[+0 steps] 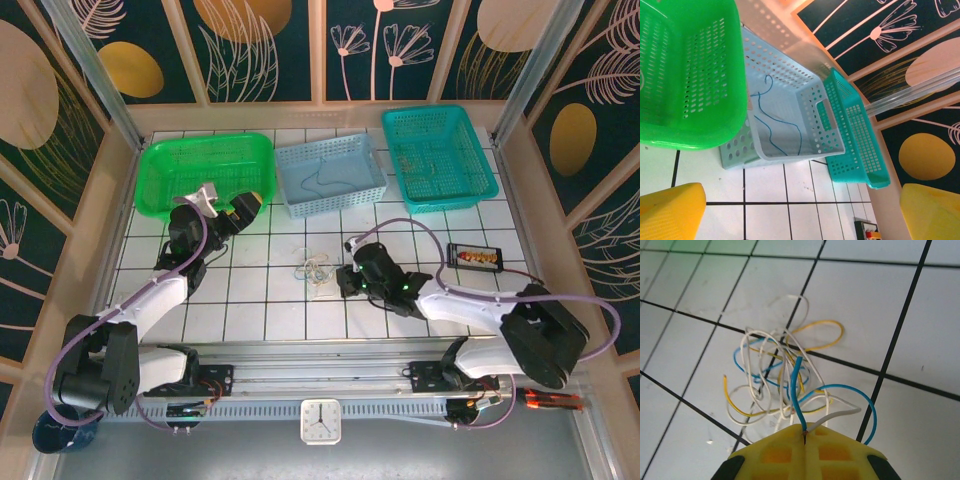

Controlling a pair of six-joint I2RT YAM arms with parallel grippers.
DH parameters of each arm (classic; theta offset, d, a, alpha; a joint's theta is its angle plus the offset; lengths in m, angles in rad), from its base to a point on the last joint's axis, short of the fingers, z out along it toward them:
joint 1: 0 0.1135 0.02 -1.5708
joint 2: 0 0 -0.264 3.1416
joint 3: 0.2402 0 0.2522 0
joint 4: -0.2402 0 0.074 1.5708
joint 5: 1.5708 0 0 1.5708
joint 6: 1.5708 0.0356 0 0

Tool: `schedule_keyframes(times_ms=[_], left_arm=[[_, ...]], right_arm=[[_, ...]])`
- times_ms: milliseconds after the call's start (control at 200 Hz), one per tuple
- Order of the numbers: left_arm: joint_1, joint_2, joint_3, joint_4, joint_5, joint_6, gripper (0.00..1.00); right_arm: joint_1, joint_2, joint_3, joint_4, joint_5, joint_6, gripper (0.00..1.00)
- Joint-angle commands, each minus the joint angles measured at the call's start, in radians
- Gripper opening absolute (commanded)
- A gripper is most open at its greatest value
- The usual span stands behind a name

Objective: Untangle the cables

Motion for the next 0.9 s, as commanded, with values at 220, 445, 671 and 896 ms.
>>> schedule_keyframes(times_ms=[220, 445, 671, 896], left_arm=[[-0.093, 0.004, 0.04, 0.0, 0.014, 0.082, 0.99], [-0.177, 0.031, 0.042, -0.009, 0.0, 0.175, 0.99], [-0.263, 0.087, 0.035, -0.035, -0.037, 0.288, 0.99], [-0.373, 0.155, 0.019, -0.026, -0.128, 0.423, 0.99]], right_arm=[[-0.066, -0.152, 0.073, -0.051, -0.076, -0.017, 0.0], [-0.171, -0.205, 0.028, 0.028, -0.256, 0.007, 0.0], [-0.232, -0.201, -0.024, 0.105, -0.36, 0.025, 0.0], [-0.249, -0.205, -0.036, 0.163, -0.425, 0.045, 0.0]])
